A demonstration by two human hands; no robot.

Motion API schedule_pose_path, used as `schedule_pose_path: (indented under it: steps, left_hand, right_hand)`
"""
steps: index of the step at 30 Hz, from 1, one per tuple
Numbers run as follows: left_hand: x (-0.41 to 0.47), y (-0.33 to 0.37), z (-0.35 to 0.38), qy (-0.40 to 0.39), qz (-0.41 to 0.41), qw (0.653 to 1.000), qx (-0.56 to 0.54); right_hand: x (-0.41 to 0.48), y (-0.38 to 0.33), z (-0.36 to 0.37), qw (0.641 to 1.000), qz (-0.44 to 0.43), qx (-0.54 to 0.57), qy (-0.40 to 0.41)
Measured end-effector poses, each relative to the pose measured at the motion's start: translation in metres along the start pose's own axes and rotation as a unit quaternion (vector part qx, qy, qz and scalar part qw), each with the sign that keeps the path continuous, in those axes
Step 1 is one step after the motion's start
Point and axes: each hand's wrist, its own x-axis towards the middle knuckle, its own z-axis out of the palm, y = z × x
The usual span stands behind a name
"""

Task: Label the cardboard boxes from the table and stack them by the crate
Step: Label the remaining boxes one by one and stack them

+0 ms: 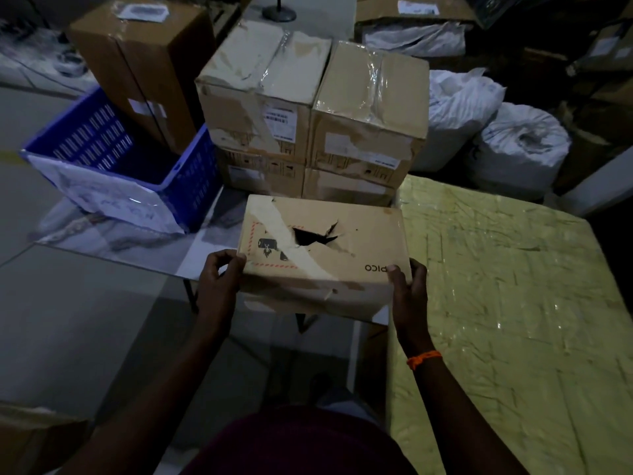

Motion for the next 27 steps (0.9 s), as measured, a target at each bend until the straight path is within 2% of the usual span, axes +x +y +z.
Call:
schedule_pose_path:
  steps: [3, 5, 7, 9, 12, 15, 20, 27]
  left_hand:
    - [0.0, 0.006, 0.001, 0.008, 0.042, 0.998, 0.052]
    - [0.003, 0.015, 0.001, 0.024, 0.149, 0.977, 0.149]
    - [0.013, 0.025, 0.005, 0.008, 0.272, 0.929, 0.249]
    - [0.03, 0.034, 0.012, -0.055, 0.33, 0.878, 0.343]
    - [0.047, 0.046, 0.028, -0.172, 0.322, 0.789, 0.494]
    - [0.052, 0.043, 0.04, -0.206, 0.317, 0.714, 0.589]
    - [0.052, 0.026, 0.042, -0.171, 0.343, 0.693, 0.61]
    - [0.053, 0.027, 0.043, -0.178, 0.336, 0.693, 0.612]
  right_hand:
    - [-0.003, -0.004, 0.001, 0.998, -0.03, -0.055, 0.033]
    - [-0.004, -0.008, 0.002, 0.984, -0.111, -0.122, 0.073]
    - [-0.001, -0.017, 0.007, 0.959, -0.205, -0.185, 0.061]
    - [0.006, -0.027, 0.017, 0.928, -0.255, -0.271, 0.01]
    - [0.021, -0.046, 0.032, 0.874, -0.243, -0.407, -0.108]
    - [0.03, -0.055, 0.047, 0.817, -0.265, -0.476, -0.19]
    - [0.029, -0.041, 0.058, 0.768, -0.311, -0.53, -0.18]
    - [0.033, -0.041, 0.06, 0.77, -0.294, -0.533, -0.191]
